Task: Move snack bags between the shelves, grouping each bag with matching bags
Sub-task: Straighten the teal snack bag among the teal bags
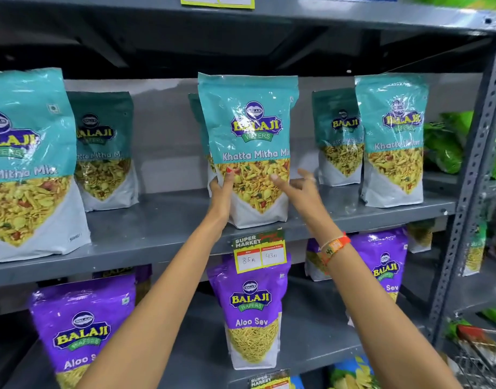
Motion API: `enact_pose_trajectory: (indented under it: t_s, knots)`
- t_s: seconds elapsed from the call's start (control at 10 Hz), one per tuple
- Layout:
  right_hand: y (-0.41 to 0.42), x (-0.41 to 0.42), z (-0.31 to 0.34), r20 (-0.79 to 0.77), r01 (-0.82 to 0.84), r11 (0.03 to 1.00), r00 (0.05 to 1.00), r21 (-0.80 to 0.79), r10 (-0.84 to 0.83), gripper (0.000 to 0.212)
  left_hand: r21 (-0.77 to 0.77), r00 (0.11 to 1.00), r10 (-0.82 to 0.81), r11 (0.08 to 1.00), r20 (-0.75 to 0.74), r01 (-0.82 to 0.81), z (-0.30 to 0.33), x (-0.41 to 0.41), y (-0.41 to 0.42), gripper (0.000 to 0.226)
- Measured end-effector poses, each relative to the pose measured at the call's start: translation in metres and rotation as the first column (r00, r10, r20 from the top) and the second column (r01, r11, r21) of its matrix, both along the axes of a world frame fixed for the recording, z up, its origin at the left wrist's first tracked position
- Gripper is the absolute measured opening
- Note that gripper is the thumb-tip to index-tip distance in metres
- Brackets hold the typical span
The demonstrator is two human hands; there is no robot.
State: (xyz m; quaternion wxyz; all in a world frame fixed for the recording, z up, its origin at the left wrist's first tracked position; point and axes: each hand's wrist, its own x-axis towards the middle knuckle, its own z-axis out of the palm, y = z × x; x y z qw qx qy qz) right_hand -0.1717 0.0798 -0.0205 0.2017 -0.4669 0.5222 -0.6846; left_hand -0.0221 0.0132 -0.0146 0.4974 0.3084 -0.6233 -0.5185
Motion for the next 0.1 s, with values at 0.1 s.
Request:
enact_pose_trajectory:
  t_s: [0.1]
  knots:
    - [0.0447,-0.0020,0.0162,0.160,0.227,0.908,0.971,-0.352,-0.180,0.049,-0.147,0.993,0.116,0.983,0.021,-0.112,0.0059,0.0081,0.0086,0.065]
